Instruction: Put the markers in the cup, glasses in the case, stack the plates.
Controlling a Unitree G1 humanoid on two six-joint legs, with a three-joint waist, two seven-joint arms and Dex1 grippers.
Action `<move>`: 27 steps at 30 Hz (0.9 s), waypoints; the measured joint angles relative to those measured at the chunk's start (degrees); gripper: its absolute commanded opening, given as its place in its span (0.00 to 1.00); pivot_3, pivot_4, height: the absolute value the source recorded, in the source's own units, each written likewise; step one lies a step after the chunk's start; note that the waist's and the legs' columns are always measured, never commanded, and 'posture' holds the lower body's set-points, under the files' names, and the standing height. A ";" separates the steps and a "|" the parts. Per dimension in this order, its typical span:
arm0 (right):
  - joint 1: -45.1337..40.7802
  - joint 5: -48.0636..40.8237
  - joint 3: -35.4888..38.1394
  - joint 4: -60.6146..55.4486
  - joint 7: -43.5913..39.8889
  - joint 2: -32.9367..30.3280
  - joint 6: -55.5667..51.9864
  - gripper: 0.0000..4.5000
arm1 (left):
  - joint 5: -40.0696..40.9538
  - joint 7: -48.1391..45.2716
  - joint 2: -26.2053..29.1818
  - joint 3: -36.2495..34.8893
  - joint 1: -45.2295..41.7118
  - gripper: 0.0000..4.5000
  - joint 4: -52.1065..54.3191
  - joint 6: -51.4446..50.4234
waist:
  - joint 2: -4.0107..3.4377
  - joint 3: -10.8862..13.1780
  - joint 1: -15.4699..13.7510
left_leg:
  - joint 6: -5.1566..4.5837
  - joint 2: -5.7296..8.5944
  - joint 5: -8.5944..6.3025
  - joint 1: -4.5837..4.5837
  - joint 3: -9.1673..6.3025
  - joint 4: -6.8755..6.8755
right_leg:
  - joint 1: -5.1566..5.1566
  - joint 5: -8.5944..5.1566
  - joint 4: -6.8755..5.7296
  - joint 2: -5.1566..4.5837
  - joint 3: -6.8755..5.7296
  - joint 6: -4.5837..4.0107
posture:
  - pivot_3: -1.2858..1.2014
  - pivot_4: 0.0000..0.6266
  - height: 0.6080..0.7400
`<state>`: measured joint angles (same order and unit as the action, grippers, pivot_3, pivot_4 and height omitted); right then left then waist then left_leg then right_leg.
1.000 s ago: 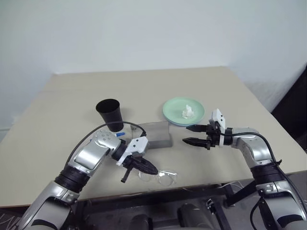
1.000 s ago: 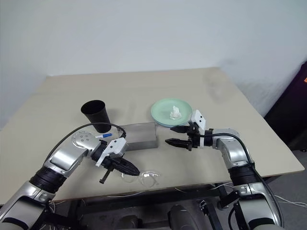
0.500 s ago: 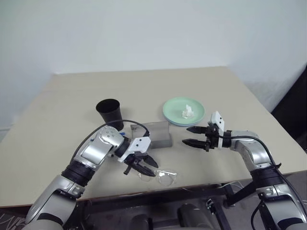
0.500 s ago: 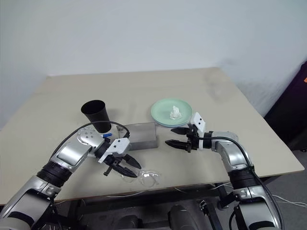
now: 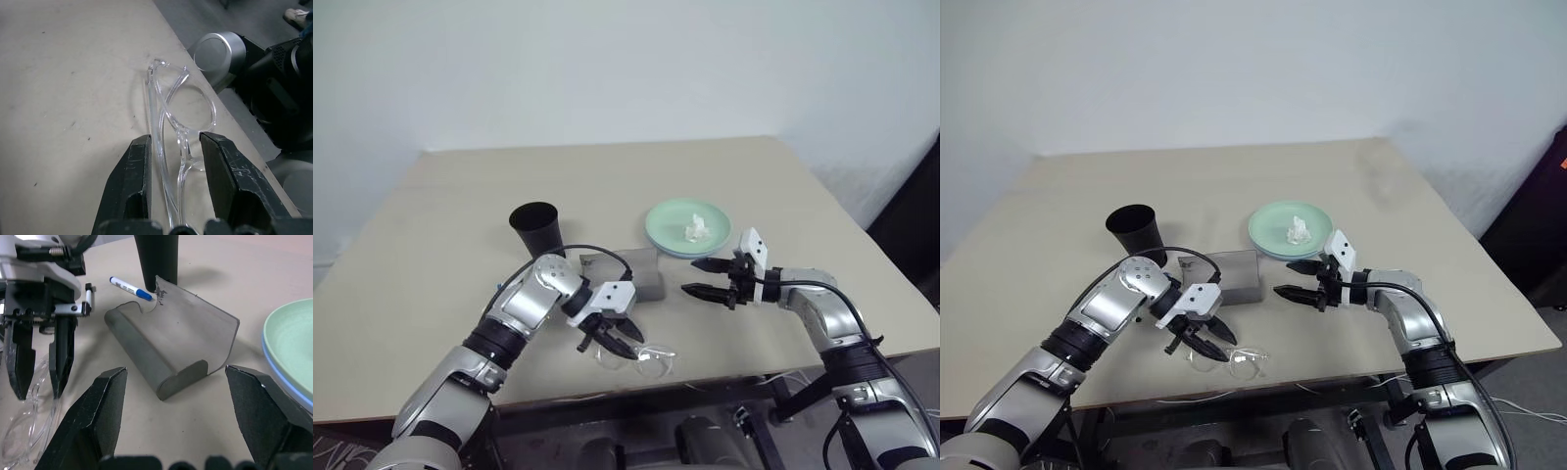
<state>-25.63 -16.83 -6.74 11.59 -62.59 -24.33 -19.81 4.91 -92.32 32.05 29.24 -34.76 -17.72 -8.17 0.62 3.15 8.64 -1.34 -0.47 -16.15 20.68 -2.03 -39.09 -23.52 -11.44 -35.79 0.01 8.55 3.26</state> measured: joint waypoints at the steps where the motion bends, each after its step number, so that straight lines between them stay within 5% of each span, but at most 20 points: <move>1: 0.07 0.00 0.01 -0.01 0.14 0.00 -0.01 0.78 | 0.00 -0.13 -0.09 0.14 0.00 0.23 -0.10 0.04 | 0.00 0.00 0.00 | 0.00 0.00 0.00 0.00 0.00 0.00 | 0.00 0.00 0.00 0.00 0.00 0.00 | 0.52 0.00 1.00; 5: 0.46 -0.01 0.03 -0.19 0.44 -0.12 -0.02 0.78 | 0.41 -0.18 -0.08 0.17 -0.95 0.00 -0.15 0.15 | -0.01 -0.01 -0.27 | 0.00 0.02 0.00 -0.02 -0.01 -0.04 | 0.06 0.00 0.00 -0.02 0.00 0.00 | 0.52 0.00 1.00; 19: 0.45 -1.54 0.73 -0.74 -0.03 -0.99 -0.54 0.78 | 0.83 -0.18 0.20 0.52 -1.89 0.00 -0.87 -0.07 | 0.00 -0.01 -0.38 | -0.01 0.02 0.00 -0.02 -0.01 -0.09 | 0.08 0.00 0.00 -0.01 0.01 0.00 | 0.52 0.00 1.00; 27: -0.47 -1.60 1.06 0.14 -0.07 -1.03 -0.35 0.78 | 8.23 -0.15 2.50 -1.16 -2.85 0.00 0.44 -6.68 | 0.02 0.00 -0.39 | -0.01 0.02 0.00 0.01 -0.03 -0.09 | 0.05 0.00 0.00 -0.01 0.00 0.01 | 0.52 0.00 1.00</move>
<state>-26.10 -18.43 -5.68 11.73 -62.66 -25.35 -20.15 13.13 -92.47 34.55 28.08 -37.61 -17.28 -14.85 0.64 3.15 8.25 -1.35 -0.44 -16.15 20.68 -2.06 -39.18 -23.46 -11.44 -35.79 0.00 8.56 3.26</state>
